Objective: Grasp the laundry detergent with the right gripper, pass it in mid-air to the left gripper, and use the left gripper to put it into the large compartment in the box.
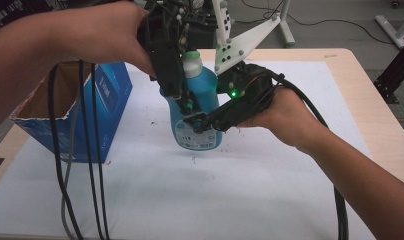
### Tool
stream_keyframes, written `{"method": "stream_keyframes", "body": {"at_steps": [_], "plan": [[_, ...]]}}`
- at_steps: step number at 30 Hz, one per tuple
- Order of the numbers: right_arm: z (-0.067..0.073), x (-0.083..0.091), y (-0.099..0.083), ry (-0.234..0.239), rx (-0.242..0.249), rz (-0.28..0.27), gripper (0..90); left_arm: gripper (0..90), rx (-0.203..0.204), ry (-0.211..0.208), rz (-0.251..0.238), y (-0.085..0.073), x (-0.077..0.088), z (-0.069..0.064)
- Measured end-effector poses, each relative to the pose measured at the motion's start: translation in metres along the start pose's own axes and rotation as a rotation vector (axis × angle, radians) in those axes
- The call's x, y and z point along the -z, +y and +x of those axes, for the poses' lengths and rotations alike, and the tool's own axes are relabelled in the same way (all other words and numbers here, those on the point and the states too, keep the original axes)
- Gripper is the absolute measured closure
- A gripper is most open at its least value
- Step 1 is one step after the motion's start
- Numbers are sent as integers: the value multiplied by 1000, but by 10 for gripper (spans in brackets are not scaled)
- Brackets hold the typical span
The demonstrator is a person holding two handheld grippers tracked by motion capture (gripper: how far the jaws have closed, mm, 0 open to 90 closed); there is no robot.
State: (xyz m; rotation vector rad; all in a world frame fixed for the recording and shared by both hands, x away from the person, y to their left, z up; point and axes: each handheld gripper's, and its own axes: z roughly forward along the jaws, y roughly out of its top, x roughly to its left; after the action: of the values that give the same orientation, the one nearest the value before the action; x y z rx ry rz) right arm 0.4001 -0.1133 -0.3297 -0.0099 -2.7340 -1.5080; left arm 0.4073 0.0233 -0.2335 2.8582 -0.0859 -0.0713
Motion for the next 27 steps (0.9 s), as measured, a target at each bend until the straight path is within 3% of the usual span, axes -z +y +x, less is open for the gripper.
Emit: {"method": "stream_keyframes", "body": {"at_steps": [19,21,24,27], "plan": [[1,0,1,18,11,-20,436,377,-9,-13,8,2,3,-5],[1,1,1,22,-4,-31,378,378,-11,-10,18,3,4,-5],[1,2,0,-1,-27,-23,222,378,-6,-6,19,2,6,-6],[1,6,-4,14,-33,-34,221,378,2,-2,26,0,10,-5]]}}
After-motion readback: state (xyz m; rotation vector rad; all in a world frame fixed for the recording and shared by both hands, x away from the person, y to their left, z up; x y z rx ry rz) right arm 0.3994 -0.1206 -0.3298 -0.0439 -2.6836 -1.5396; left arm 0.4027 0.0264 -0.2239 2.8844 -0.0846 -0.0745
